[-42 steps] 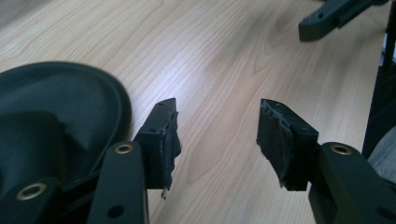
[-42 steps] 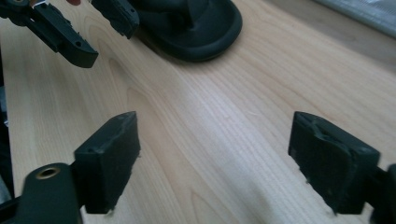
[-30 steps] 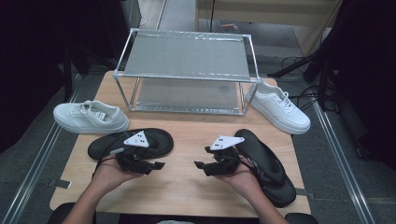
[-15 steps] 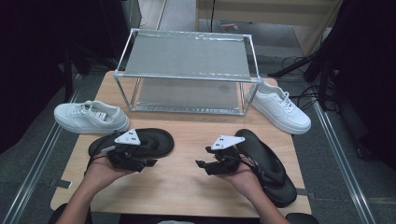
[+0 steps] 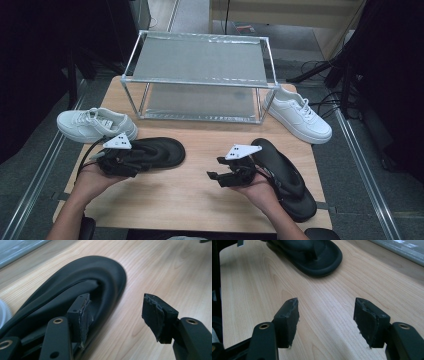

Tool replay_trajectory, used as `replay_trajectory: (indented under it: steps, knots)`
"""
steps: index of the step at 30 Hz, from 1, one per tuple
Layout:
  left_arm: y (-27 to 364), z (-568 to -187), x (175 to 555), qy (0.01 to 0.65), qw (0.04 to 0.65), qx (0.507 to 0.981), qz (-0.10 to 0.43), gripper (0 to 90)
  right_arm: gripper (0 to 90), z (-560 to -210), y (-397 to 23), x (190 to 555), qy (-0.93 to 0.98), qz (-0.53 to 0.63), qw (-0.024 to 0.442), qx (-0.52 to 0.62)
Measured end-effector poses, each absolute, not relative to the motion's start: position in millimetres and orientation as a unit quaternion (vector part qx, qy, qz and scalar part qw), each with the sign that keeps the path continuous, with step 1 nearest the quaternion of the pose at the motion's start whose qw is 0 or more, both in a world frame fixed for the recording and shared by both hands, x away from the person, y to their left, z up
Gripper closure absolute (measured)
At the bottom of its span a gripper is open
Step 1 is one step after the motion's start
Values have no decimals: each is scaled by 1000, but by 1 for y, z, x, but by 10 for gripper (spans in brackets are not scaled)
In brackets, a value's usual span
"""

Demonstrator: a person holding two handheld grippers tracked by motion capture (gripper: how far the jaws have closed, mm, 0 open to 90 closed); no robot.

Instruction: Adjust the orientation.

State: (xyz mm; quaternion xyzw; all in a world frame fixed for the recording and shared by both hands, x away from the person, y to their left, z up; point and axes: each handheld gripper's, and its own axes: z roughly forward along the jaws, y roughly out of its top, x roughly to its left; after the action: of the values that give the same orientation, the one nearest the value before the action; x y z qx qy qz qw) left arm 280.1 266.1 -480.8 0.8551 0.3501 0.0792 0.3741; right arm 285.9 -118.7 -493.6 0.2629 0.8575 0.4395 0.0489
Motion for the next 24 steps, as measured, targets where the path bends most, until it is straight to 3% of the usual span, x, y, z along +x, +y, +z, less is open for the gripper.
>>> replay_trajectory:
  steps: [13,24]
  knots:
    - [270,-506,299,357,353,863,51,421,387,-494,-117,286,858,436,52,266]
    - [263,-514,301,328,344,878,49,613,391,-494,-117,287,856,440,55,264]
